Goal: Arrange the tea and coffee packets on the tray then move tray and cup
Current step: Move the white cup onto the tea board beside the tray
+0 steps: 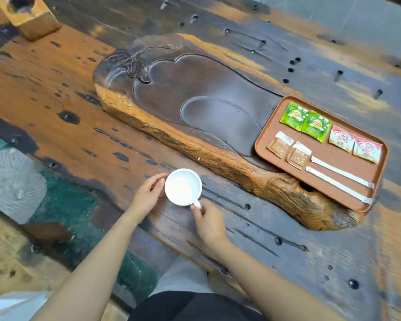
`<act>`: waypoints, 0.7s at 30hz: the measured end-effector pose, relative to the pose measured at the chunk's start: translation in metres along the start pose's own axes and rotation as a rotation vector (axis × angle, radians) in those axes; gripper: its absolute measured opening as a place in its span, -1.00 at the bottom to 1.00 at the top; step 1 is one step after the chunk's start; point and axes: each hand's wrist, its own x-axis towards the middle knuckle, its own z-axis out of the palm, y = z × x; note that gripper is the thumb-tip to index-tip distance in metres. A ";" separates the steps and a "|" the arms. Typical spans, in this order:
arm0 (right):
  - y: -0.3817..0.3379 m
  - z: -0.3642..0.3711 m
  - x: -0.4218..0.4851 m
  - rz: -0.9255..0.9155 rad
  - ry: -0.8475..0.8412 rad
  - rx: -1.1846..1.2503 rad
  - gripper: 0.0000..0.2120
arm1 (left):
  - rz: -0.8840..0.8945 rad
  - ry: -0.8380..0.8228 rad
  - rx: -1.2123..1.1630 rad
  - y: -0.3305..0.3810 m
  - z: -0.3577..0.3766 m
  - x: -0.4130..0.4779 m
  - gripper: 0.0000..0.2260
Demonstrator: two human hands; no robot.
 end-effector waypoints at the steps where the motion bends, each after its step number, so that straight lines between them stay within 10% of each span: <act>1: 0.002 -0.006 0.003 -0.034 0.016 -0.031 -0.81 | 0.095 0.059 0.121 -0.005 0.002 0.003 -0.71; 8: 0.011 -0.050 0.021 -0.117 0.004 0.029 -0.83 | 0.212 0.077 0.792 -0.020 0.017 0.034 -0.53; 21: -0.034 -0.178 0.099 -0.346 0.209 -0.030 -0.85 | 0.203 0.089 0.983 -0.007 0.049 0.054 -0.43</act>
